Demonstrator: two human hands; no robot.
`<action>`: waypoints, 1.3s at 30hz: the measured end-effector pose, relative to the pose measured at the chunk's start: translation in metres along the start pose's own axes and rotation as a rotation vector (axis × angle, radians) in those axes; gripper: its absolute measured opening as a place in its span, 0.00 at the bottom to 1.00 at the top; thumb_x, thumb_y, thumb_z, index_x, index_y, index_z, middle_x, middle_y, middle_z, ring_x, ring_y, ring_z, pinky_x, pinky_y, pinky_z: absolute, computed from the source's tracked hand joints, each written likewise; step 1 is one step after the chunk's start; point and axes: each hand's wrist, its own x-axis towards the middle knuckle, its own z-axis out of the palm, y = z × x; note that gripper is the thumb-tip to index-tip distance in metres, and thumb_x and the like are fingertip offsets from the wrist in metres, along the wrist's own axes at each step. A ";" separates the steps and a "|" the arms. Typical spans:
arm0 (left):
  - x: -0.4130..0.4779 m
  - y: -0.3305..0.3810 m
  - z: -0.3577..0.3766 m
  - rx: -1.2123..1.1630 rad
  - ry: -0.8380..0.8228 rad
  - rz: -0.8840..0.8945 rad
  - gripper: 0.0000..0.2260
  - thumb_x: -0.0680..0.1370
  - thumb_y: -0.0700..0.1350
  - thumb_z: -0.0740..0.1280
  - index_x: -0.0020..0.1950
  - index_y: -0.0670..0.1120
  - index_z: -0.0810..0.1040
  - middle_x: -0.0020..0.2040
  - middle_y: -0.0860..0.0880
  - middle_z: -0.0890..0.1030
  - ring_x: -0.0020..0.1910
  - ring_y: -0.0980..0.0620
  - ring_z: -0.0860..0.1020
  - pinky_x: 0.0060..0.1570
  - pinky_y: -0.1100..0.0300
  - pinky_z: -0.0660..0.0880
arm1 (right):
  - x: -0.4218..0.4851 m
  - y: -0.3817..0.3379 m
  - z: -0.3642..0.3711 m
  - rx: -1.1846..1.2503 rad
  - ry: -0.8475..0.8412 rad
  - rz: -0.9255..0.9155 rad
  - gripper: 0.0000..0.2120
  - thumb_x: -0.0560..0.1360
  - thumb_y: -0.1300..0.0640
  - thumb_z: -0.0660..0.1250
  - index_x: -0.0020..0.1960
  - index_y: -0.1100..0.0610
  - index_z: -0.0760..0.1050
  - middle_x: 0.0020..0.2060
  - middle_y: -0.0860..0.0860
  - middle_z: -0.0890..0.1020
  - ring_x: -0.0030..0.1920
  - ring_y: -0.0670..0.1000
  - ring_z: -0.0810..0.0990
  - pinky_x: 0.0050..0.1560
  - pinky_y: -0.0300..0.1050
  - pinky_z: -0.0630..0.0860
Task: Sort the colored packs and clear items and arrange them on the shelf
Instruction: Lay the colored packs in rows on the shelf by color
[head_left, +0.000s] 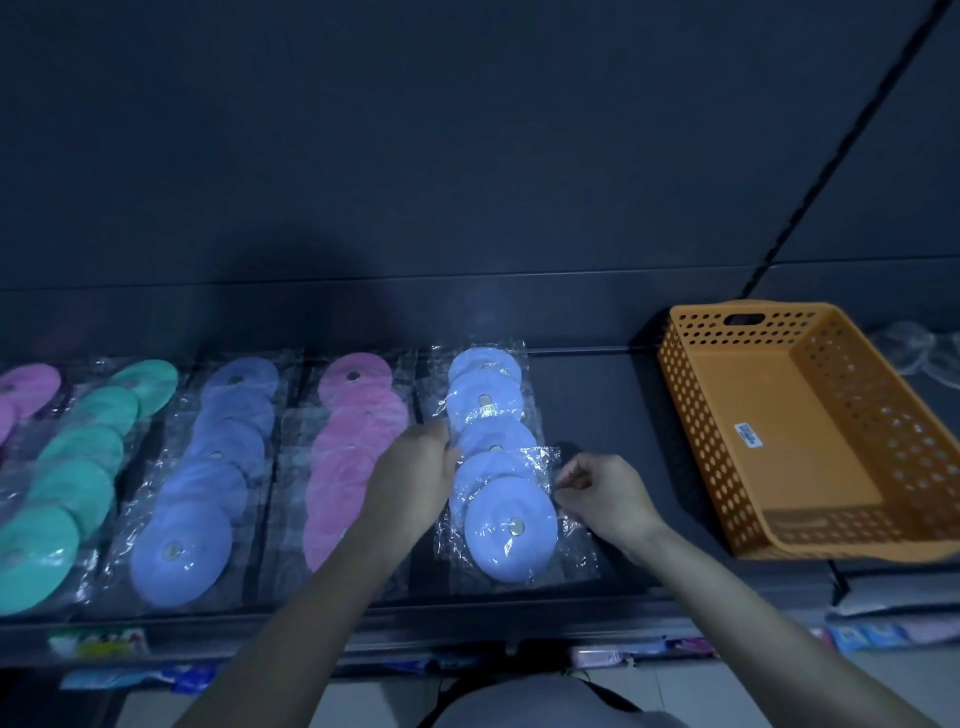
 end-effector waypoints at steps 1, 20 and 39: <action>0.003 0.000 -0.001 -0.019 -0.010 0.063 0.06 0.77 0.40 0.64 0.50 0.39 0.75 0.47 0.41 0.78 0.46 0.41 0.76 0.41 0.53 0.71 | 0.001 0.000 0.000 0.012 0.005 0.007 0.09 0.67 0.68 0.67 0.33 0.56 0.76 0.26 0.50 0.79 0.23 0.43 0.75 0.25 0.36 0.71; 0.006 -0.023 0.000 -0.110 -0.137 0.158 0.20 0.80 0.46 0.61 0.70 0.40 0.68 0.68 0.44 0.71 0.66 0.47 0.70 0.61 0.61 0.64 | -0.002 0.018 0.005 -0.422 -0.299 -0.388 0.48 0.63 0.36 0.72 0.75 0.37 0.49 0.75 0.40 0.42 0.75 0.42 0.44 0.72 0.41 0.55; 0.016 -0.005 0.005 -0.226 -0.284 -0.043 0.07 0.77 0.35 0.58 0.54 0.38 0.71 0.51 0.40 0.77 0.52 0.42 0.76 0.50 0.56 0.70 | -0.017 0.009 0.032 -0.614 -0.164 -0.463 0.43 0.67 0.32 0.65 0.75 0.48 0.55 0.76 0.48 0.37 0.75 0.53 0.35 0.75 0.50 0.43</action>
